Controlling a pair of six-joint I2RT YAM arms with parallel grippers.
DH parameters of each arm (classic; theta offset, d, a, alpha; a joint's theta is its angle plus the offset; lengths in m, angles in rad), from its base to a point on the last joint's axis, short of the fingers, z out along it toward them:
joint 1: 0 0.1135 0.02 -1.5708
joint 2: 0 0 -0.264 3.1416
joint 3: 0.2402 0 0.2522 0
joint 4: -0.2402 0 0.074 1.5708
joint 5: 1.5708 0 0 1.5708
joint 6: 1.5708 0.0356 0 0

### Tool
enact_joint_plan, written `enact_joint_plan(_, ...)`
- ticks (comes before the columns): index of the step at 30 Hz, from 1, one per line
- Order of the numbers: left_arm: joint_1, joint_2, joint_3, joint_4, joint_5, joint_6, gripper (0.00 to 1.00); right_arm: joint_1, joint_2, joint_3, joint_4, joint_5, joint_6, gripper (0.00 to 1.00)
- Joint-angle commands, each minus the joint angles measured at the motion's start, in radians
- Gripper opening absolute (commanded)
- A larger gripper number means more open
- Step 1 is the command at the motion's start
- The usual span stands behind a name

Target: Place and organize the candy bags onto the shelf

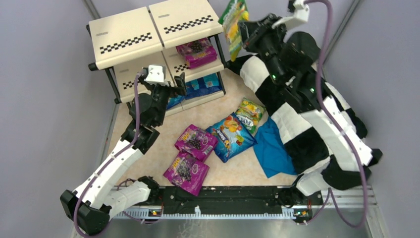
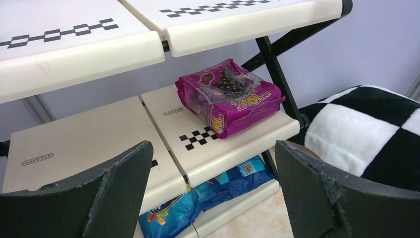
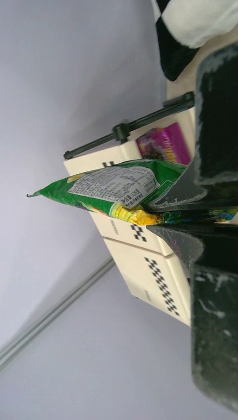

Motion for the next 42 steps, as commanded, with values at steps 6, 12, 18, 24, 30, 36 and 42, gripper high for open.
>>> enact_joint_plan(6,-0.002,0.013,0.016,0.041,0.005,0.006,0.99,-0.149,0.437,0.548,0.011,-0.194,0.064,0.0)
enact_joint_plan(12,0.001,0.007,0.011,0.049,0.005,0.016,0.99,-0.184,0.561,0.611,0.137,-0.284,0.102,0.0)
enact_joint_plan(18,0.012,0.021,0.017,0.044,0.016,0.012,0.99,-0.242,0.727,0.724,0.223,-0.472,0.274,0.0)
enact_joint_plan(24,0.024,0.026,0.018,0.04,0.022,0.006,0.99,-0.278,0.815,0.724,0.313,-0.545,0.397,0.0)
enact_joint_plan(30,0.033,0.031,0.025,0.029,0.041,-0.008,0.99,-0.295,0.85,0.721,0.327,-0.55,0.406,0.06)
enact_joint_plan(36,0.056,0.039,0.028,0.022,0.055,-0.025,0.99,-0.296,0.875,0.715,0.339,-0.518,0.437,0.08)
enact_joint_plan(42,0.079,0.043,0.033,0.012,0.073,-0.046,0.98,-0.291,0.912,0.712,0.375,-0.497,0.487,0.07)
